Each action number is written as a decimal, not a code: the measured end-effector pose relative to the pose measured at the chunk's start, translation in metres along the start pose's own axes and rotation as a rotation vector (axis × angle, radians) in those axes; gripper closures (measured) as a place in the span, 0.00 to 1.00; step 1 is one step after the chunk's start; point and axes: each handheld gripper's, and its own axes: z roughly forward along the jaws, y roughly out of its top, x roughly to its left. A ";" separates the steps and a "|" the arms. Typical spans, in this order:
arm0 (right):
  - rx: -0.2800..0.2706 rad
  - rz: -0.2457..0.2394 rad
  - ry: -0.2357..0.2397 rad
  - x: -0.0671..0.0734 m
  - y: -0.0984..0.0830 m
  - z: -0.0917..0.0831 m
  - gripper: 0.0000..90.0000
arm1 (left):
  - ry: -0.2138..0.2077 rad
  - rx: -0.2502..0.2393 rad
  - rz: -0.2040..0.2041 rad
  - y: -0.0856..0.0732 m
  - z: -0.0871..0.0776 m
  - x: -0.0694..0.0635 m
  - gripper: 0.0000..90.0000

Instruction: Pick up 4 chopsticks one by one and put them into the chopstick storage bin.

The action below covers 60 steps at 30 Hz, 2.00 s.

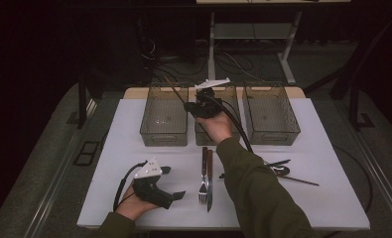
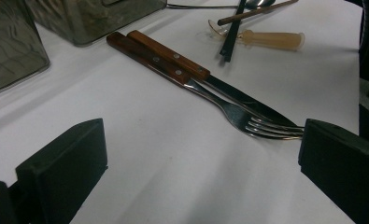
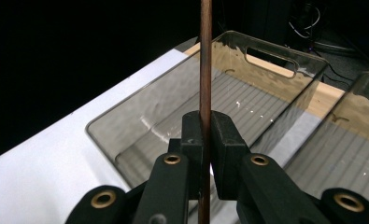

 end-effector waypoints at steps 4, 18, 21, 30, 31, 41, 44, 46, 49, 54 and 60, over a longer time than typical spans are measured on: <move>-0.003 0.012 -0.020 0.002 0.008 0.016 0.94 | 0.001 -0.011 -0.007 0.000 0.001 -0.001 0.00; -0.005 0.034 -0.059 0.012 0.029 0.065 0.94 | -0.010 -0.008 0.003 0.000 0.001 -0.001 0.00; -0.006 0.035 -0.053 0.014 0.031 0.074 0.94 | -0.011 -0.007 0.006 0.001 0.002 -0.001 0.00; 0.001 0.037 -0.059 0.017 0.036 0.095 0.94 | -0.016 -0.008 0.008 0.001 0.003 -0.001 0.00; 0.006 0.034 -0.065 0.017 0.036 0.097 0.93 | -0.017 -0.008 0.009 0.001 0.003 -0.001 0.00; 0.047 0.042 -0.094 0.012 0.026 0.098 0.56 | -0.012 -0.018 0.007 0.001 0.001 0.000 0.00; 0.061 0.024 -0.087 0.011 0.025 0.089 0.53 | -0.012 -0.005 0.010 0.001 0.002 0.000 0.00; 0.063 0.027 -0.060 0.009 0.023 0.080 0.50 | -0.011 -0.010 0.004 0.001 0.002 0.000 0.00; 0.067 0.020 -0.040 0.005 0.019 0.066 0.47 | -0.009 -0.012 0.004 0.001 0.002 0.000 0.00; 0.051 0.013 0.006 -0.002 0.011 0.040 0.43 | 0.005 -0.012 0.002 0.001 0.002 0.002 0.00; 0.057 -0.014 0.048 -0.011 0.000 0.010 0.39 | 0.025 -0.020 -0.007 0.000 0.002 0.004 0.00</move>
